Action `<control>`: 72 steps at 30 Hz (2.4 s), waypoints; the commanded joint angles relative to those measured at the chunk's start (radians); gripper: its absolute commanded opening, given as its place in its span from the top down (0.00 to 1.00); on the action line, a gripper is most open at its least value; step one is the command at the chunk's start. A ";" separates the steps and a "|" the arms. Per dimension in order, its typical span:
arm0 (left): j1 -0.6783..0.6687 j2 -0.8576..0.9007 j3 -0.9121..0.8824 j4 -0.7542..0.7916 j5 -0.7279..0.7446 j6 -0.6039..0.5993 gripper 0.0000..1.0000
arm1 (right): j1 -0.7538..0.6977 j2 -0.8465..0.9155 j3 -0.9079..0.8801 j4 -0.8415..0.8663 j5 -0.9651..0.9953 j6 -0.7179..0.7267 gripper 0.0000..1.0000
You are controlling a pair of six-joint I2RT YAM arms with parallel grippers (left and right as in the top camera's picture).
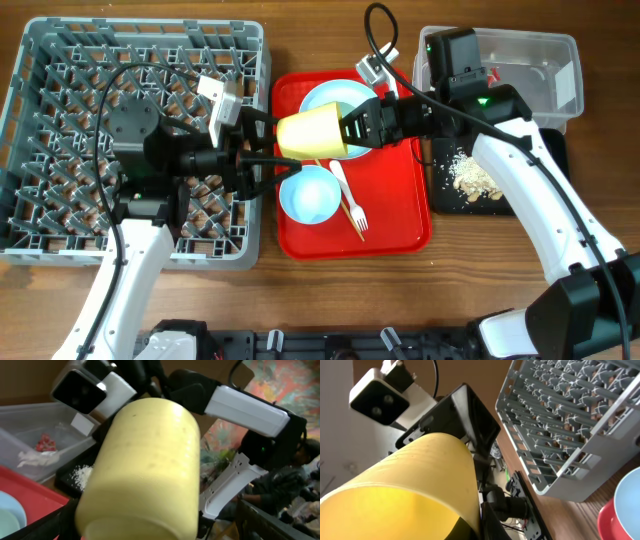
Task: Sort waste into correct bins and load items into the dishwasher rack
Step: 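Lift the yellow cup with the right gripper toward the left gripper, then grasp the yellow cup with the left gripper and release the right, then place the yellow cup upside down in the rack with the left gripper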
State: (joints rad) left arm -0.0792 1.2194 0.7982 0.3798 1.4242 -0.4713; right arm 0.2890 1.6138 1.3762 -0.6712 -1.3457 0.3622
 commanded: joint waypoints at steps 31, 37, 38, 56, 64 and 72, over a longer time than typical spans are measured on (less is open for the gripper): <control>-0.016 0.003 0.012 0.129 -0.057 -0.009 0.36 | 0.000 0.000 0.009 -0.002 -0.043 -0.018 0.95; -0.007 0.003 0.012 0.120 -0.056 -0.008 0.46 | 0.000 0.000 0.009 -0.002 -0.031 -0.019 0.80; -0.008 0.003 0.012 0.104 -0.057 -0.008 0.46 | -0.001 0.000 0.009 -0.002 -0.031 -0.020 0.73; 0.332 -0.074 0.138 -1.006 -0.885 0.203 0.96 | -0.072 -0.085 0.021 -0.355 0.912 -0.120 0.57; 0.340 -0.042 0.344 -1.474 -1.497 0.203 0.96 | -0.072 -0.159 0.021 -0.452 1.076 -0.126 0.57; 0.340 0.161 0.343 -1.481 -1.482 0.203 0.96 | -0.072 -0.159 0.021 -0.470 1.076 -0.124 0.57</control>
State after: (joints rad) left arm 0.2554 1.3430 1.1328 -1.0992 -0.0410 -0.2813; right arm 0.2188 1.4620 1.3811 -1.1385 -0.2863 0.2558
